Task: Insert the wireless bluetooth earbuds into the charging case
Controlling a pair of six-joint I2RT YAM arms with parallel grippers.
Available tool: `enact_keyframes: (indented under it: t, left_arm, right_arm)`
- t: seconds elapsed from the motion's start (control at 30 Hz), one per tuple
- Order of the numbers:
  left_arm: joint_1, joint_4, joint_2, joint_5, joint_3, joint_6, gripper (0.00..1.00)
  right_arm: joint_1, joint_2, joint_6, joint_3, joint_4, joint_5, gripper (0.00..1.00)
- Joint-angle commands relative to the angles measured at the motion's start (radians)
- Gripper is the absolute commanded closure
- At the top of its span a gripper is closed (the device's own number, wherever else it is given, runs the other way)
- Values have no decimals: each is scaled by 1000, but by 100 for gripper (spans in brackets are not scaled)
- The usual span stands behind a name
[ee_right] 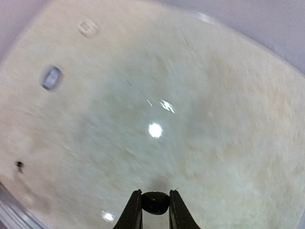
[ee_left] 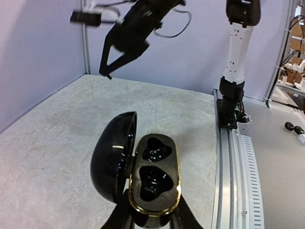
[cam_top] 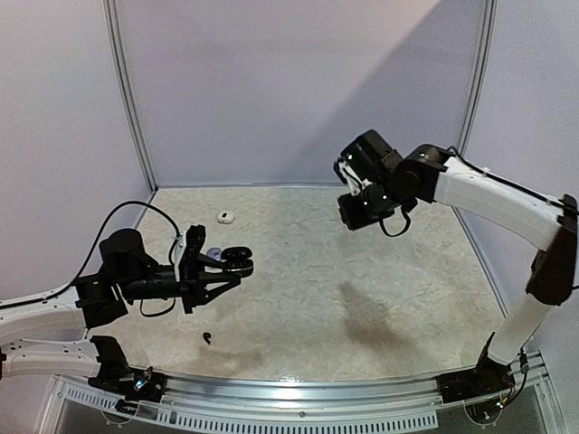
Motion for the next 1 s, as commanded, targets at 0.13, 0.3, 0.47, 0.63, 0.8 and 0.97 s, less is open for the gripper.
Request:
enact_keyframes:
  t: [0.13, 0.3, 0.47, 0.63, 0.8, 0.97]
  left_arm:
    - [11, 97, 18, -179, 64, 100, 100]
    - [5, 110, 15, -212, 82, 127, 100]
    - [-4, 121, 6, -206, 83, 134, 100]
    - [-5, 118, -2, -215, 81, 154, 100]
    - [-5, 126, -3, -192, 89, 155, 100]
    - [-5, 112, -6, -173, 97, 133, 100]
  right_arm:
    - [362, -200, -218, -79, 697, 204, 99]
    - [492, -164, -455, -125, 973, 151, 99]
    - [515, -137, -546, -198, 1121, 34, 99]
    - [513, -131, -569, -230, 1152, 3, 99]
    - [512, -120, -586, -277, 1183, 16, 100]
    - [479, -101, -534, -265, 1149, -40, 100]
